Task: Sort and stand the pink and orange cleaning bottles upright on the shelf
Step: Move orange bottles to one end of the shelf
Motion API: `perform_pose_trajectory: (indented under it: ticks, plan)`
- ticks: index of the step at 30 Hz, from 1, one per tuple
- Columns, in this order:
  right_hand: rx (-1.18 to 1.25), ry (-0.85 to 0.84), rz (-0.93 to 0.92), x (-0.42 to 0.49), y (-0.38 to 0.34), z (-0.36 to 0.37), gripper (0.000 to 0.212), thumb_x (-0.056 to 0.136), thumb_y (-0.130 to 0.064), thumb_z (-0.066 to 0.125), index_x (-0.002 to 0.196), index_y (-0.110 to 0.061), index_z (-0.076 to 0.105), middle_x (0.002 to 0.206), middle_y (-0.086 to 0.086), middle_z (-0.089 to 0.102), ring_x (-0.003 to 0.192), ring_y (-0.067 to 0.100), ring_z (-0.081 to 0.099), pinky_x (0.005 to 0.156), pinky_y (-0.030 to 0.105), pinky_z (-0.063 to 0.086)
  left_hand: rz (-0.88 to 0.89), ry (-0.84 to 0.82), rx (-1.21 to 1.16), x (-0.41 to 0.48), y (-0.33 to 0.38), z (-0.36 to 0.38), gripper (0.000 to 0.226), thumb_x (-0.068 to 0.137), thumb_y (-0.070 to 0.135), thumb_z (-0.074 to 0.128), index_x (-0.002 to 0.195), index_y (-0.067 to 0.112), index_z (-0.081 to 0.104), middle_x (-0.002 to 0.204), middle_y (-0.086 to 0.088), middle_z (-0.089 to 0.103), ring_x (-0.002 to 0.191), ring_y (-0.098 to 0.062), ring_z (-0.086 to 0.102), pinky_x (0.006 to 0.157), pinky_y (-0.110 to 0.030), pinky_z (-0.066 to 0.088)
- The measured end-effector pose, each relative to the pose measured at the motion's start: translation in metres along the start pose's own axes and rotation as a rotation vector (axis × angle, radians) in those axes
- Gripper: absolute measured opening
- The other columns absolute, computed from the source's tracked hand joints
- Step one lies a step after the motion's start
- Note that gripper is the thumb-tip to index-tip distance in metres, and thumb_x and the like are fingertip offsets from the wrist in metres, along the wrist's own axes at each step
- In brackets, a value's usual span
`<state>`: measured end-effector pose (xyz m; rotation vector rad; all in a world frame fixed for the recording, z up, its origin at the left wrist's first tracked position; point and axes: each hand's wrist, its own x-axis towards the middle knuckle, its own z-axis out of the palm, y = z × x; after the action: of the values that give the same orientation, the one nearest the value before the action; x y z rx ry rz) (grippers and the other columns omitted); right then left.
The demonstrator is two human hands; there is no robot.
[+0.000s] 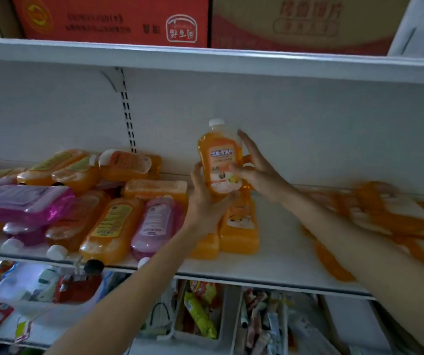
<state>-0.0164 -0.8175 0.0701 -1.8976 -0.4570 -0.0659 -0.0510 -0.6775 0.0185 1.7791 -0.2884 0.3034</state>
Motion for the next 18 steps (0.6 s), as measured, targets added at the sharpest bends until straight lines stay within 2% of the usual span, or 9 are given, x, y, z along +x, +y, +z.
perform_pose_trajectory:
  ticks: [3, 6, 8, 9, 11, 12, 13, 16, 18]
  plan:
    - [-0.163, 0.011, 0.033, -0.023, 0.011, -0.025, 0.091, 0.082, -0.029, 0.069, 0.147, -0.035, 0.006, 0.115, -0.028, 0.039, 0.096, 0.002, 0.054, 0.086, 0.025, 0.049, -0.035, -0.086, -0.005, -0.009, 0.006, 0.025, 0.085, 0.081, 0.031, 0.069, 0.143, 0.032, 0.012, 0.11, 0.013, 0.055, 0.089, -0.003, 0.061, 0.069, -0.024, 0.057]
    - [-0.214, 0.062, 0.113, -0.041, 0.026, -0.049, 0.107, 0.073, -0.034, 0.076, 0.148, -0.033, 0.0, 0.11, -0.025, 0.043, 0.104, 0.003, 0.048, 0.089, 0.024, 0.043, -0.026, -0.141, 0.081, -0.011, 0.01, 0.053, 0.083, 0.083, 0.039, 0.064, 0.143, 0.04, 0.006, 0.115, 0.01, 0.052, 0.093, -0.013, 0.061, 0.071, -0.033, 0.057]
    - [-0.196, 0.127, 0.115, -0.053, 0.033, -0.063, 0.106, 0.073, -0.031, 0.078, 0.148, -0.032, 0.003, 0.114, -0.018, 0.044, 0.102, -0.001, 0.048, 0.086, 0.019, 0.043, -0.026, -0.147, 0.115, -0.011, 0.013, 0.075, 0.083, 0.084, 0.041, 0.062, 0.145, 0.036, 0.006, 0.117, 0.007, 0.052, 0.098, -0.017, 0.061, 0.071, -0.031, 0.055]
    - [-0.189, 0.155, 0.093, -0.06, 0.037, -0.071, 0.103, 0.073, -0.028, 0.078, 0.148, -0.032, 0.007, 0.114, -0.019, 0.045, 0.098, -0.008, 0.05, 0.083, 0.013, 0.043, -0.025, -0.158, 0.112, -0.011, 0.014, 0.086, 0.082, 0.085, 0.041, 0.06, 0.145, 0.035, 0.006, 0.119, 0.007, 0.052, 0.099, -0.017, 0.06, 0.07, -0.027, 0.053]
    - [-0.2, 0.187, 0.039, -0.071, 0.044, -0.088, 0.093, 0.074, -0.022, 0.078, 0.143, -0.036, 0.016, 0.111, -0.029, 0.043, 0.089, -0.023, 0.05, 0.074, 0.001, 0.04, -0.026, -0.195, 0.055, -0.011, 0.016, 0.108, 0.079, 0.086, 0.041, 0.058, 0.145, 0.037, 0.006, 0.12, 0.017, 0.047, 0.1, -0.009, 0.055, 0.075, -0.024, 0.05]
    - [-0.219, 0.2, 0.027, -0.077, 0.048, -0.097, 0.089, 0.074, -0.021, 0.077, 0.138, -0.041, 0.018, 0.11, -0.033, 0.041, 0.088, -0.027, 0.048, 0.072, -0.001, 0.039, -0.035, -0.222, 0.009, -0.011, 0.017, 0.119, 0.077, 0.087, 0.038, 0.058, 0.144, 0.037, 0.007, 0.117, 0.022, 0.045, 0.099, -0.003, 0.053, 0.077, -0.023, 0.05]
    - [-0.233, 0.212, 0.026, -0.081, 0.051, -0.107, 0.087, 0.075, -0.022, 0.077, 0.135, -0.044, 0.018, 0.111, -0.032, 0.041, 0.09, -0.026, 0.048, 0.074, 0.0, 0.039, -0.05, -0.246, -0.04, -0.011, 0.018, 0.13, 0.073, 0.089, 0.035, 0.056, 0.145, 0.036, 0.01, 0.115, 0.024, 0.045, 0.097, 0.001, 0.052, 0.076, -0.02, 0.05]
    - [-0.203, 0.221, 0.081, -0.092, 0.063, -0.137, 0.088, 0.077, -0.02, 0.075, 0.139, -0.045, 0.018, 0.116, -0.022, 0.048, 0.1, -0.004, 0.054, 0.083, 0.014, 0.045, -0.107, -0.251, -0.155, -0.006, 0.017, 0.16, 0.05, 0.097, 0.027, 0.043, 0.142, 0.033, 0.023, 0.109, 0.018, 0.054, 0.086, 0.009, 0.059, 0.068, -0.015, 0.051]
    - [-0.18, 0.194, 0.144, -0.099, 0.07, -0.156, 0.086, 0.08, -0.015, 0.072, 0.141, -0.042, 0.018, 0.107, -0.028, 0.046, 0.096, -0.002, 0.053, 0.082, 0.017, 0.046, -0.134, -0.274, -0.103, -0.002, 0.019, 0.175, 0.043, 0.099, 0.029, 0.036, 0.141, 0.031, 0.028, 0.118, 0.009, 0.057, 0.099, -0.001, 0.06, 0.078, -0.022, 0.051]
